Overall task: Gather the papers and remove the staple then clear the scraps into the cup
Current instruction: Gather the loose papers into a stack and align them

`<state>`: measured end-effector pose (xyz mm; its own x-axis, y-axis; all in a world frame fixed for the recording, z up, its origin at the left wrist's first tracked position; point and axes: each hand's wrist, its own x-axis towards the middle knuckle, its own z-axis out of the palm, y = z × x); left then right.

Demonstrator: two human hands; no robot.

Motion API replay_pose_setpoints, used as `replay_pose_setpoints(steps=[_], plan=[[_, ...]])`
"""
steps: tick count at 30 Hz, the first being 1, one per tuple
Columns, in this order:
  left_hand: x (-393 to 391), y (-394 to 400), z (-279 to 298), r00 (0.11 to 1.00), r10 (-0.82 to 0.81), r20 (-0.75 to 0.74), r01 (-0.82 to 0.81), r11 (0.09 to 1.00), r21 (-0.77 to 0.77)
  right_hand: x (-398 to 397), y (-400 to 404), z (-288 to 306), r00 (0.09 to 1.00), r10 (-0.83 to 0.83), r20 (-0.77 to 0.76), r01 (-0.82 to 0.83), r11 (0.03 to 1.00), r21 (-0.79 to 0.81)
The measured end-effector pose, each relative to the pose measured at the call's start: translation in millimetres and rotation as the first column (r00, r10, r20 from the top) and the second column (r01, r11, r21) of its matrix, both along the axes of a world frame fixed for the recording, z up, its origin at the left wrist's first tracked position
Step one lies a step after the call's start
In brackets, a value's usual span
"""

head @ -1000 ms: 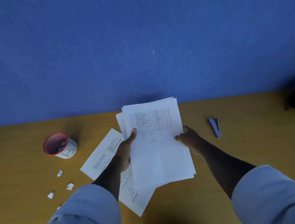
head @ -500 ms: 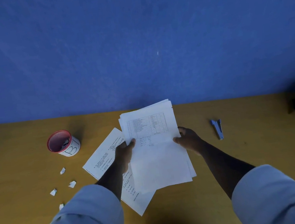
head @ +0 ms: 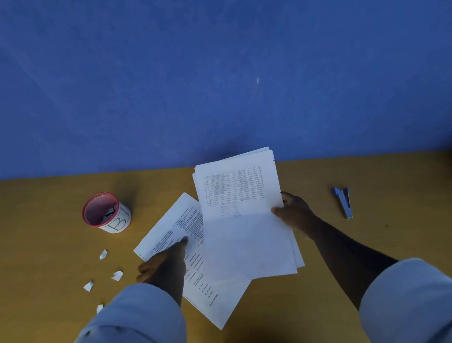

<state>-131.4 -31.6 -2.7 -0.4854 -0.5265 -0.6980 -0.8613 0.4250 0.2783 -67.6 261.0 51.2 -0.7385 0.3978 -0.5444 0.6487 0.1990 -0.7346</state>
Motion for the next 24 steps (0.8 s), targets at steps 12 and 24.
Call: replay_pose_setpoints(steps=[12, 24], plan=[[-4.3, 10.3, -15.4, 0.995, -0.007, 0.1, 0.018, 0.994, -0.106, 5.7, 0.2, -2.5, 0.999, 0.02, 0.046, -0.021, 0.999, 0.034], [-3.7, -8.6, -18.7, 0.987, 0.145, -0.066, -0.135, 0.981, 0.142, 5.5, 2.9, 0.5, 0.999, 0.018, 0.047, -0.017, 1.0, -0.016]])
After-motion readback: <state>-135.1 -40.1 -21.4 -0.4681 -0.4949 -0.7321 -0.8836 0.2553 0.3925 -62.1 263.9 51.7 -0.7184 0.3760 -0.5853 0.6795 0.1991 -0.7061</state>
